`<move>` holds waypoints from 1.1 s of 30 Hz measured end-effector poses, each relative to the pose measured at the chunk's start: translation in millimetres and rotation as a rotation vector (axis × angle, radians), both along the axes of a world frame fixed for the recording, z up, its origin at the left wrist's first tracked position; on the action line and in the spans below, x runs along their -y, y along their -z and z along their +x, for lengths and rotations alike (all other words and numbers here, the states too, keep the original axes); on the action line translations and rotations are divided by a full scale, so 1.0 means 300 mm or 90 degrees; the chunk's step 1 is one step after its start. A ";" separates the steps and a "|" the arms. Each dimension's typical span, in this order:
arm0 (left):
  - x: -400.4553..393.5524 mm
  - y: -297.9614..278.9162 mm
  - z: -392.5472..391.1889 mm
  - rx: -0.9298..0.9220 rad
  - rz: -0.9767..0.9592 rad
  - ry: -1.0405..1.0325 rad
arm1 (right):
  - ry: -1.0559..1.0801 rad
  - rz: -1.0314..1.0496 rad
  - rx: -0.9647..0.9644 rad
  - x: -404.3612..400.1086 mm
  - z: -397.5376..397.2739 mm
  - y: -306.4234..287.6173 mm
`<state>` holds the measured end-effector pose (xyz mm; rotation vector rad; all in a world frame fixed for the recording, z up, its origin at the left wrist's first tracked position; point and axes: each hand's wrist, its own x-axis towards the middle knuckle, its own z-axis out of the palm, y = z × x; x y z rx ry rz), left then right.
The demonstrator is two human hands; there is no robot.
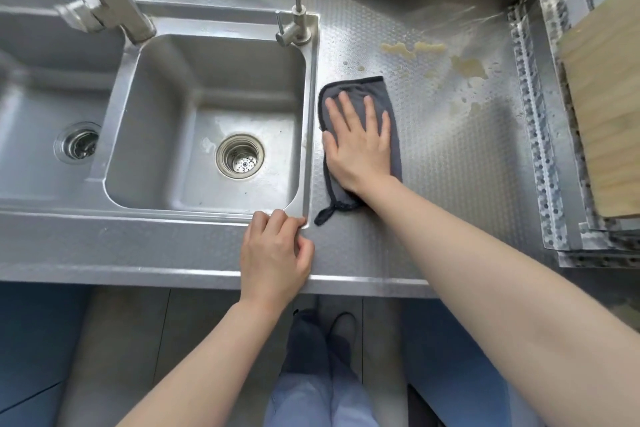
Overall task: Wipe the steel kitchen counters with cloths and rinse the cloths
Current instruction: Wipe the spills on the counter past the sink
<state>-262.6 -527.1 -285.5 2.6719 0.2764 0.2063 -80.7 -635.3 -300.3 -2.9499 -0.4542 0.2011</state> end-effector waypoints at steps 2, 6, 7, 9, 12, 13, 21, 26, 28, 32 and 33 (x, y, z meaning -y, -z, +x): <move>-0.003 -0.003 0.001 -0.003 -0.001 0.003 | -0.119 0.007 0.021 0.024 -0.094 -0.012; -0.011 -0.018 -0.001 -0.019 -0.011 0.028 | -0.251 0.037 0.029 0.094 -0.277 -0.009; -0.016 -0.021 -0.003 -0.022 -0.016 0.035 | -0.254 0.040 0.030 0.097 -0.289 -0.008; -0.025 -0.028 -0.003 -0.022 -0.024 0.045 | -0.259 0.041 0.025 0.080 -0.257 -0.014; -0.037 -0.031 0.002 -0.018 -0.028 0.055 | -0.229 0.014 0.017 0.014 -0.107 -0.021; -0.040 -0.031 0.003 -0.017 -0.032 0.059 | -0.196 0.009 0.013 -0.013 -0.045 -0.023; -0.066 -0.024 0.017 -0.001 -0.037 0.091 | -0.167 0.041 0.037 -0.023 -0.127 -0.014; -0.084 -0.024 0.030 -0.010 -0.038 0.109 | -0.299 0.033 0.023 0.097 -0.231 -0.003; -0.090 -0.031 0.040 -0.004 -0.039 0.104 | -0.271 0.020 0.023 0.082 -0.153 -0.009; -0.087 -0.039 0.077 -0.038 -0.041 0.071 | -0.059 0.012 -0.002 0.060 0.042 -0.011; -0.085 -0.039 0.090 -0.051 -0.049 0.057 | -0.020 0.007 -0.008 0.060 0.055 -0.007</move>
